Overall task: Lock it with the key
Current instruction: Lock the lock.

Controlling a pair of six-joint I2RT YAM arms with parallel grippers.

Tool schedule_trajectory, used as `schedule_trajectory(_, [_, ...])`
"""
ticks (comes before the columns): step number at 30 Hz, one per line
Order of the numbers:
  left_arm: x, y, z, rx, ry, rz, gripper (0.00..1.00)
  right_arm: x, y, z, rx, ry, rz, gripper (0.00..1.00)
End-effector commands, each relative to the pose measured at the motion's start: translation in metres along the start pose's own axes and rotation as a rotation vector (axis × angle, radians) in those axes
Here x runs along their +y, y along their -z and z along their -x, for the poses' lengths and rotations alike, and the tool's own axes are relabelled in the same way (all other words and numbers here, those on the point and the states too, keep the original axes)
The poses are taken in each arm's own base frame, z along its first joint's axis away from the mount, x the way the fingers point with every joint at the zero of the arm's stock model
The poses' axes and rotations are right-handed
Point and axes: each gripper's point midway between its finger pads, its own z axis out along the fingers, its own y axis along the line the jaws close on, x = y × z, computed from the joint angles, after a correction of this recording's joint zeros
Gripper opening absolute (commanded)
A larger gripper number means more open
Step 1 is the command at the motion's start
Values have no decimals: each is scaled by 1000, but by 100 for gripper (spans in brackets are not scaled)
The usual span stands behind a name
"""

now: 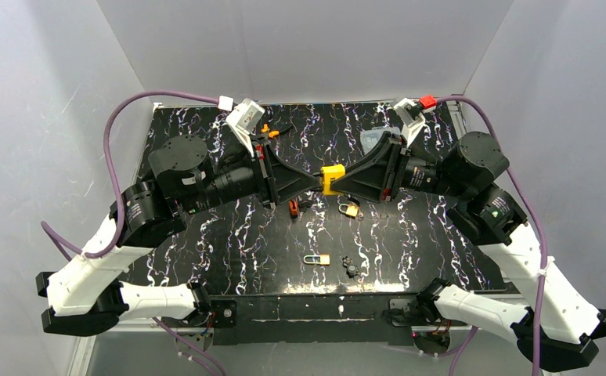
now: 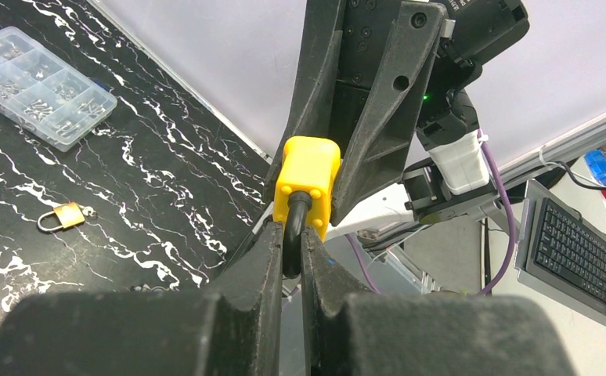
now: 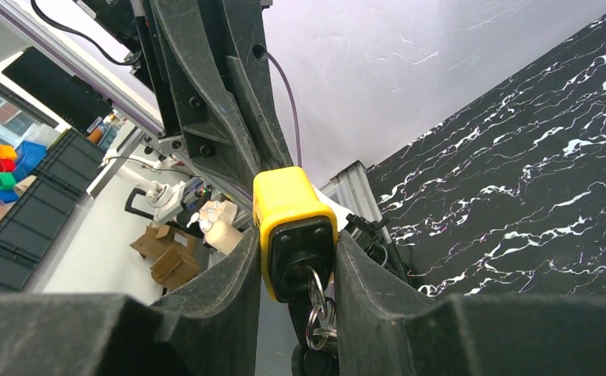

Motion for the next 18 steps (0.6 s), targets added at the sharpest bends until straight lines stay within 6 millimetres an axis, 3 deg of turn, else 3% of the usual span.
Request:
schedule_trajectory(1, [22,-69,-80,272,48,36,0,53,-7,20,-43,130,209,1])
schedule_trajectory(18, [23,-70,-86,272,52,32,0,52,-10,19,-31,125,214,1])
